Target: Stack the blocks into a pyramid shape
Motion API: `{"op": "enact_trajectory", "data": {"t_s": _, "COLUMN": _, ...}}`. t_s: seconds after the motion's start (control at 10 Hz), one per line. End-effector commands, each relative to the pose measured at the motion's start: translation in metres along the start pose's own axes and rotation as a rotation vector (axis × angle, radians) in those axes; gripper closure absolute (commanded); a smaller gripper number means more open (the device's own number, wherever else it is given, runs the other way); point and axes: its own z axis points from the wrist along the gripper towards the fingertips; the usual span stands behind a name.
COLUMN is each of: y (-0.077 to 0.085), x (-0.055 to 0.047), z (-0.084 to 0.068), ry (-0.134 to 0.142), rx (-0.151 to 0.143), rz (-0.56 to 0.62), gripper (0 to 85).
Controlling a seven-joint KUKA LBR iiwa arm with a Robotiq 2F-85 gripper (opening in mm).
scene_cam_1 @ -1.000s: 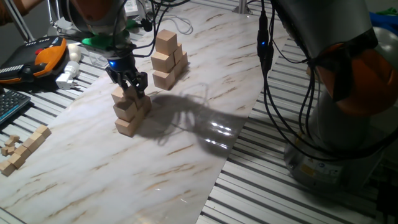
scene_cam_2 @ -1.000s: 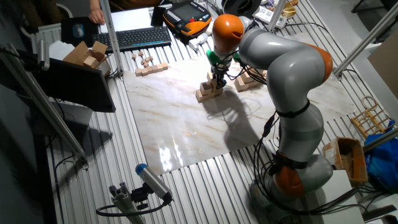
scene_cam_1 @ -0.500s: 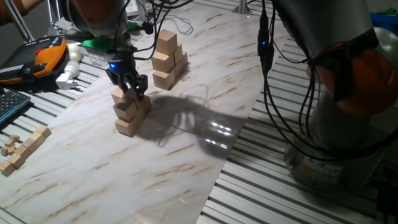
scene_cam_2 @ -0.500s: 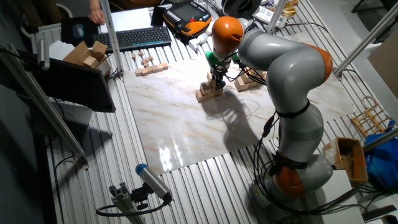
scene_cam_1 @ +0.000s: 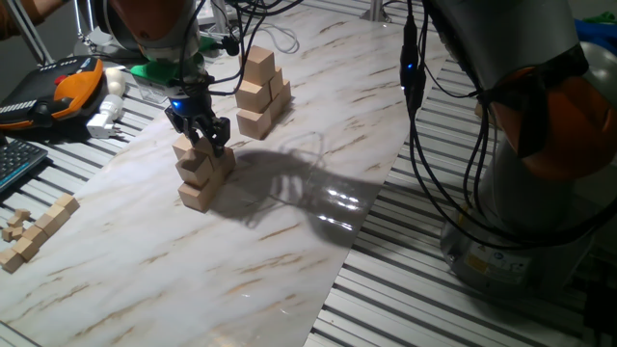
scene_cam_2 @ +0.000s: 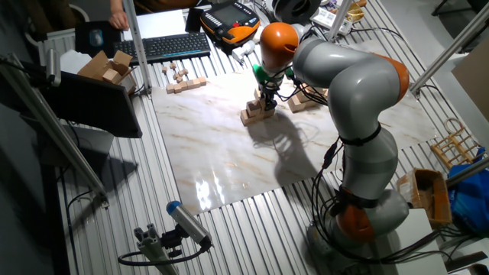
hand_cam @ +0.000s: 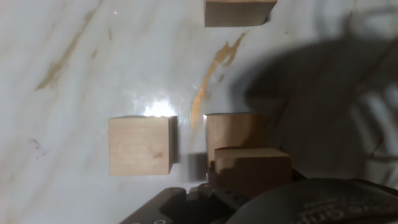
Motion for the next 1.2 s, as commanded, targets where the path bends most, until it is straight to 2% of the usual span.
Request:
{"op": "enact_trajectory", "data": {"t_s": 0.0, "y": -0.0006, "x": 0.0003, "z": 0.0009, "ry": 0.000, "rx": 0.001, "rz": 0.002, "gripper": 68.0}}
{"op": "enact_trajectory", "data": {"t_s": 0.1, "y": -0.0006, "x": 0.0004, "z": 0.0009, "ry": 0.000, "rx": 0.001, "rz": 0.001, "gripper": 51.0}}
{"op": "enact_trajectory", "data": {"t_s": 0.8, "y": -0.0003, "x": 0.0019, "z": 0.0008, "ry": -0.006, "rx": -0.002, "rz": 0.015, "gripper": 51.0}}
{"op": "enact_trajectory", "data": {"t_s": 0.9, "y": -0.0002, "x": 0.0021, "z": 0.0007, "ry": -0.009, "rx": -0.002, "rz": 0.018, "gripper": 34.0}}
{"op": "enact_trajectory", "data": {"t_s": 1.1, "y": 0.0003, "x": 0.0026, "z": 0.0003, "ry": -0.012, "rx": -0.005, "rz": 0.020, "gripper": 34.0}}
